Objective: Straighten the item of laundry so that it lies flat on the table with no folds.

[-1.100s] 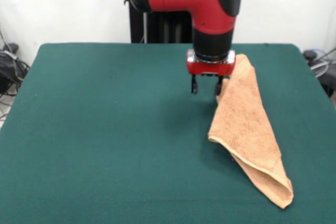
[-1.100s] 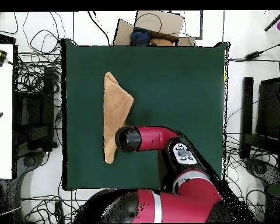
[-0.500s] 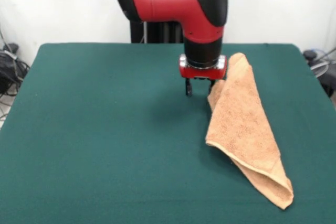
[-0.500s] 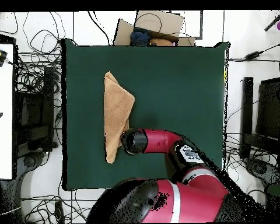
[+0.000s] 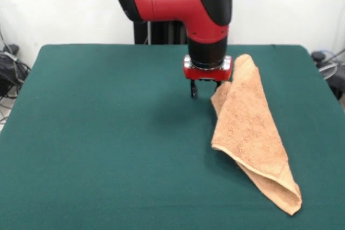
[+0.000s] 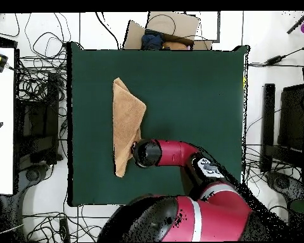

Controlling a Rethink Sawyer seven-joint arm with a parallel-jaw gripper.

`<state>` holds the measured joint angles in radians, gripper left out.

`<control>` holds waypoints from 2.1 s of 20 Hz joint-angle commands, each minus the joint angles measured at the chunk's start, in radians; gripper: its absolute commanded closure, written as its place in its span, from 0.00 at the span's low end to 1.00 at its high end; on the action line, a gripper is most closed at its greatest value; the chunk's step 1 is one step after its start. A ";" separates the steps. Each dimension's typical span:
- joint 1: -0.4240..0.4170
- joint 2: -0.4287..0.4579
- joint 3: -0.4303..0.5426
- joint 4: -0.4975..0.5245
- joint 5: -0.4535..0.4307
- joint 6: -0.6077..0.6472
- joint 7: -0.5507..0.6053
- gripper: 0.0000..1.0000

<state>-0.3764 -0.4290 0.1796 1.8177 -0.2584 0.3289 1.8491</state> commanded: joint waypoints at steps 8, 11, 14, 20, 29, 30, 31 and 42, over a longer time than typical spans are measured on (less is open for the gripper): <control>0.099 -0.168 0.010 -0.169 0.120 0.333 0.118 0.00; 0.106 -0.179 0.001 -0.230 0.139 0.404 0.135 0.00; 0.104 -0.179 0.003 -0.253 0.155 0.426 0.154 0.00; 0.105 -0.158 0.008 -0.258 0.168 0.390 0.160 0.00; 0.100 -0.045 0.028 -0.272 0.155 0.235 0.131 0.00; 0.100 -0.028 0.032 -0.281 0.154 0.228 0.125 0.00; 0.099 -0.013 0.034 -0.280 0.152 0.207 0.123 0.00; -0.011 0.045 0.078 -0.151 0.099 0.002 0.052 0.00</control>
<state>-0.3437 -0.4362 0.1832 1.5801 -0.1272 0.3747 1.8491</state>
